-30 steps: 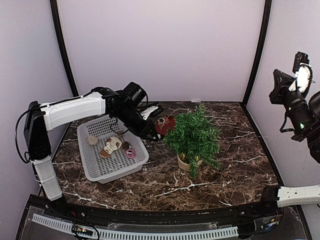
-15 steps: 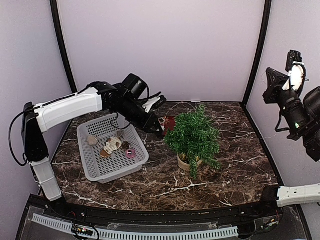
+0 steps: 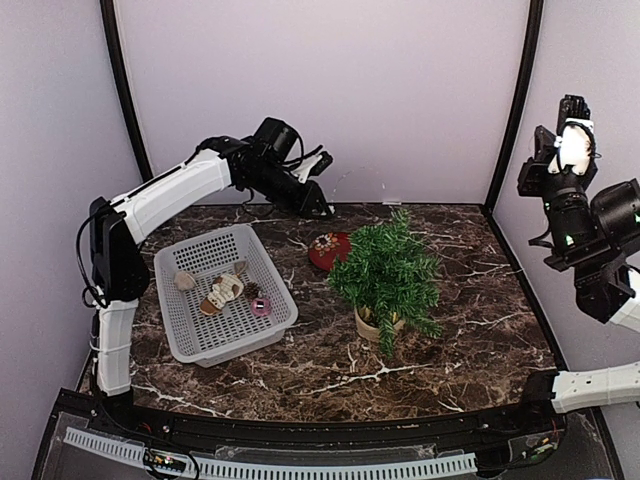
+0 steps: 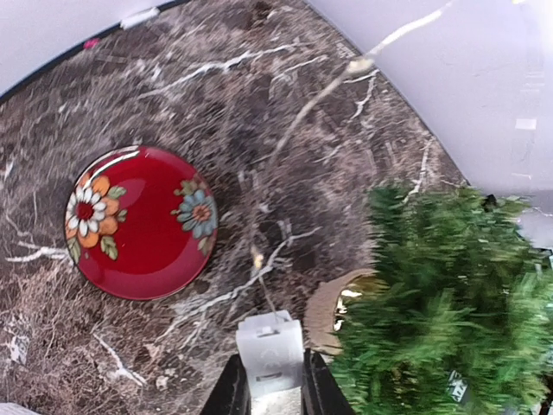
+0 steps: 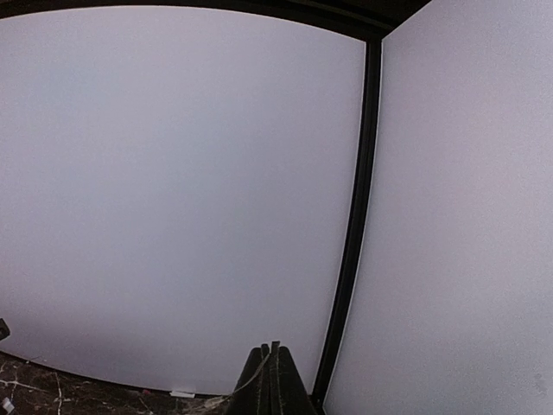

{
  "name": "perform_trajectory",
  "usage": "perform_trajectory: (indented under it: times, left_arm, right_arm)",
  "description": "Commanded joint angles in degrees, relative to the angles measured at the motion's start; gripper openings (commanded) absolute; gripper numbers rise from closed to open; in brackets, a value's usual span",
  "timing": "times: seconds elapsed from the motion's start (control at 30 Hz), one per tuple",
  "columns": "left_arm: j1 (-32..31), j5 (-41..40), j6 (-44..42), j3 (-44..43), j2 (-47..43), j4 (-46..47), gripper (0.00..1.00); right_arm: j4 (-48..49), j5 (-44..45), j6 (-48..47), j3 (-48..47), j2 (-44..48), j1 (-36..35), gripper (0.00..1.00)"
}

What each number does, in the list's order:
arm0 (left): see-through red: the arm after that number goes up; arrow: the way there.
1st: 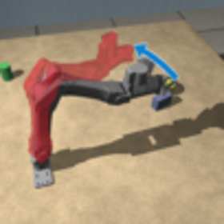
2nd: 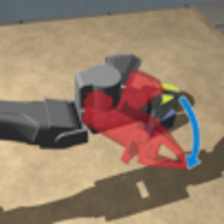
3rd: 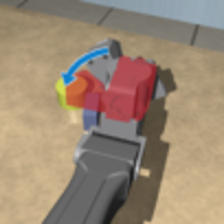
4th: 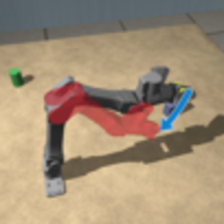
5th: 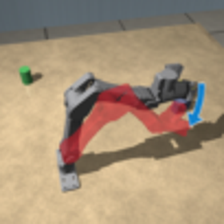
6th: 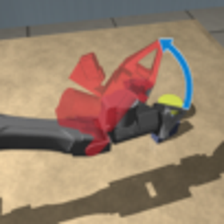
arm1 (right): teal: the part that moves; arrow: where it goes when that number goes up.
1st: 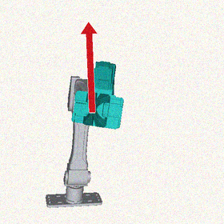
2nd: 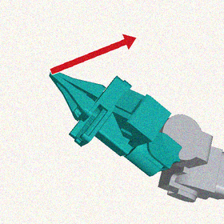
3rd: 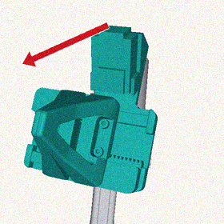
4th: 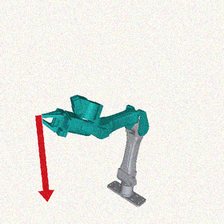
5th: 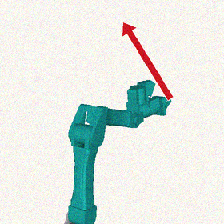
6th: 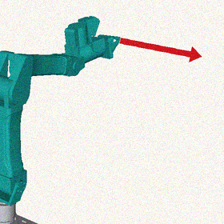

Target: Decorate the small christmas tree

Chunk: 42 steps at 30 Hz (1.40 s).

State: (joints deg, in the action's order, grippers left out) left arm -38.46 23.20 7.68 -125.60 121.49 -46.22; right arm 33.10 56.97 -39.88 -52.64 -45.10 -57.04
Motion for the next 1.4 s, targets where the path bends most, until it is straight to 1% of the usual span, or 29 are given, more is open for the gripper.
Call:
perform_trajectory:
  times: [0.0,0.07,0.2,0.37,0.53,0.63,0.73,0.87,0.97,1.13,1.2,1.27,1.37]
  left_arm:
    - [1.2,3.8,-0.6,-1.9,2.4,-1.9,0.05]
    - [1.3,5.6,-0.7,-1.7,3.9,-1.3,0.05]
    - [1.1,7.7,-0.9,-0.7,5.2,0.7,0.05]
    - [0.8,9.2,-1.8,-1.1,4.9,2.0,0.05]
    - [0.5,10.4,-2.1,-1.4,4.9,2.9,0.05]
    - [0.3,10.2,-2.2,-1.7,5.2,3.6,0.05]
    - [0.3,11.6,-2.2,-1.6,5.2,5.0,0.05]
    - [0.3,11.8,-1.5,-1.6,5.4,6.9,0.05]
    - [0.3,12.0,-1.3,-2.5,6.5,6.8,0.05]
    - [0.0,14.2,-0.9,-3.1,6.9,9.2,0.05]
    - [0.0,15.2,-0.8,-4.2,7.0,9.9,0.05]
    - [0.0,14.8,-0.4,-5.1,7.2,10.4,0.05]
    - [0.0,13.6,-0.1,-6.9,8.3,10.1,0.06]
  right_arm:
    - [4.6,0.7,-2.4,2.1,-0.5,2.9,0.0]
    - [3.3,-0.3,-0.7,3.7,-1.9,4.1,0.0]
    - [5.6,-0.8,-0.4,6.9,-4.7,5.4,0.0]
    - [5.3,-2.3,-0.1,4.9,-4.7,6.1,0.0]
    - [10.5,-2.3,-5.1,3.8,-5.1,7.4,0.0]
    - [18.5,-1.4,-10.4,3.9,-6.0,8.6,0.0]
    - [19.2,-3.2,-10.5,3.2,-5.9,9.6,0.0]
    - [26.0,-3.7,-15.3,3.1,-7.7,10.6,0.0]
    - [27.8,-4.3,-16.4,2.6,-9.0,11.8,0.0]
    - [29.0,-6.0,-14.9,0.6,-10.1,13.6,0.0]
    - [27.6,-7.5,-14.5,-1.5,-10.5,13.9,0.0]
    - [27.8,-7.8,-15.6,-2.6,-11.2,14.0,0.0]
    - [29.1,-7.2,-17.2,-1.8,-12.0,14.6,0.0]
